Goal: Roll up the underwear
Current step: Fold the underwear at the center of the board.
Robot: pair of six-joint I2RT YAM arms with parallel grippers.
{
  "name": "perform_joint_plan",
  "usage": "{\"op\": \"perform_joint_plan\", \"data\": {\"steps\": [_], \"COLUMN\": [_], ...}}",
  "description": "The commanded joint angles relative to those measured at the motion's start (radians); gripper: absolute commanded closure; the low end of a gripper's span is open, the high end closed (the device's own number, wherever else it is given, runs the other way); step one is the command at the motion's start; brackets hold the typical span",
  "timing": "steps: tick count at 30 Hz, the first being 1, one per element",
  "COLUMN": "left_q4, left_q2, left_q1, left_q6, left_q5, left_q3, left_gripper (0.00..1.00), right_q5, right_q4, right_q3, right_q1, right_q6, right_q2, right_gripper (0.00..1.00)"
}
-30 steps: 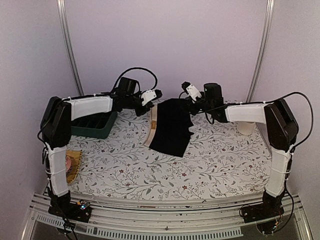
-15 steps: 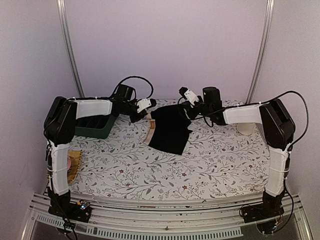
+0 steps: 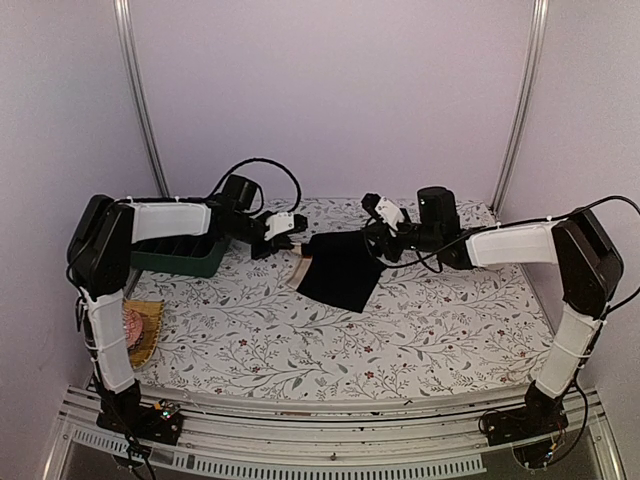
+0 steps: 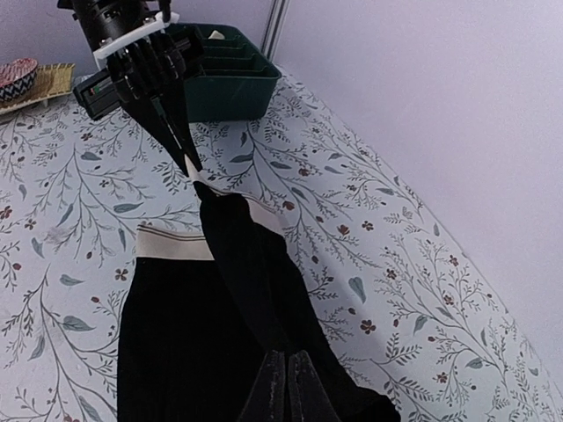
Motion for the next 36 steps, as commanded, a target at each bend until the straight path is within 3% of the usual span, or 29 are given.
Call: {"op": "perform_joint_plan", "data": {"steps": [1, 7, 20, 36], "left_q4": [-0.048, -0.056, -0.042, 0.151], "left_q2": [-0.024, -0.029, -0.028, -0.073], "left_q1": [-0.010, -0.038, -0.072, -0.093], "left_q6": [0.078, 0.153, 0.143, 0.177], "left_q5": [0.004, -0.022, -0.048, -0.148], "left_q3": [-0.053, -0.114, -0.131, -0.251], "left_gripper": [1.00, 1.00, 1.00, 0.99], "right_q5": [-0.029, -0.005, 0.001, -0.017], "right_q4": [-0.046, -0.080, -0.113, -0.230], "right_q3": [-0.042, -0.068, -0.129, -0.103], "right_q1": [0.025, 0.055, 0.072, 0.109], "right_q6": [-0.019, -0.041, -0.068, -0.133], "right_q2": [-0.027, -0.032, -0.062, -0.032], "right_gripper": [0.98, 0.98, 0.98, 0.98]}}
